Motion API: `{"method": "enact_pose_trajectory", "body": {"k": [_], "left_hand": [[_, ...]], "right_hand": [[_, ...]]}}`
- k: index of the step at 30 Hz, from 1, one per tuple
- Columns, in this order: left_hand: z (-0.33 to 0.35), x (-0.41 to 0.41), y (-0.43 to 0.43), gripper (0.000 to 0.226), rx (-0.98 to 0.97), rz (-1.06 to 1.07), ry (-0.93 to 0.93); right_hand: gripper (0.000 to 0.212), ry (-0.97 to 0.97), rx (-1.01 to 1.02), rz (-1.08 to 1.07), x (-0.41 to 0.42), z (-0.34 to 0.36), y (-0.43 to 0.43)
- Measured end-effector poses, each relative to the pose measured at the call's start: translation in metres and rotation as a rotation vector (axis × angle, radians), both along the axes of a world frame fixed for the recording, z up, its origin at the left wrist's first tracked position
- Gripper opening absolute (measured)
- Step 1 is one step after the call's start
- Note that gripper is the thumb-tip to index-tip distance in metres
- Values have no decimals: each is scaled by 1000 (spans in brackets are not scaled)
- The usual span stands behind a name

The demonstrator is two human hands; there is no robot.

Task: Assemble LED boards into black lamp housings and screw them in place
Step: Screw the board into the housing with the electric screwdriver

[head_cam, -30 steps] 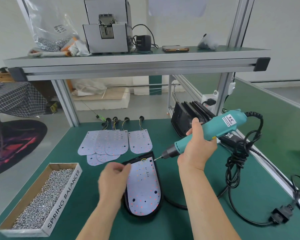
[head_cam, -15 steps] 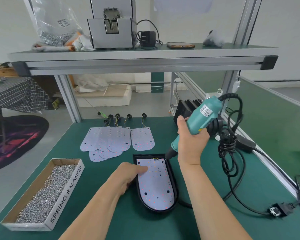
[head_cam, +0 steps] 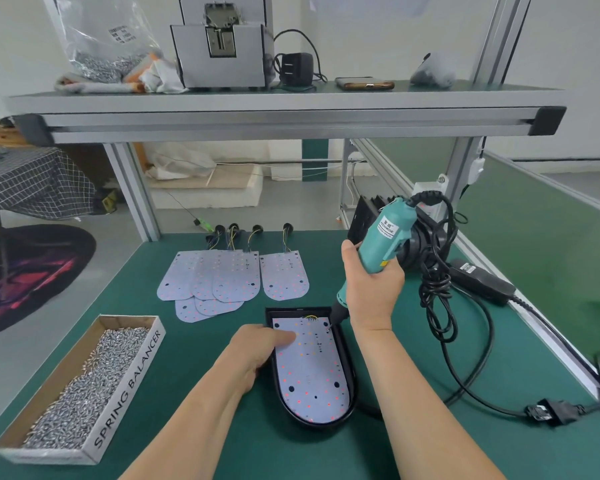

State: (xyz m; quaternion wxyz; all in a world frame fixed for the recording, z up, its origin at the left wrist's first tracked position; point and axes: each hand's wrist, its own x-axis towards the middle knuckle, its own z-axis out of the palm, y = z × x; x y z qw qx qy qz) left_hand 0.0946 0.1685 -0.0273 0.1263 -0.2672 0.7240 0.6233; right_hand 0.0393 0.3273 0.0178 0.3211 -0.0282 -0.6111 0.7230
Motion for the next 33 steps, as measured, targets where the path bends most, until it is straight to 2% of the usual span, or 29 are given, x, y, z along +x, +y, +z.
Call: {"method": "enact_pose_trajectory", "body": {"k": [3, 9, 20, 25, 27, 31, 33], "left_hand": [[0, 0, 0, 12, 5, 0, 2], [-2, 0, -1, 17, 8, 6, 3], [-7, -1, -2, 18, 21, -13, 34], [-4, 0, -2, 25, 16, 1, 29], [-4, 0, -3, 26, 11, 1, 29], [-3, 3, -4, 23, 10, -8, 39], [0, 8, -4, 29, 12, -19, 46]], "right_hand": [[38, 9, 17, 7, 0, -1, -1], [38, 17, 52, 9, -2, 0, -2], [35, -82, 65, 75, -9, -1, -6], [32, -83, 11, 96, 1, 4, -2], [23, -39, 2, 89, 10, 8, 0], [18, 34, -93, 46, 29, 23, 7], [19, 17, -170, -2, 38, 26, 11]]}}
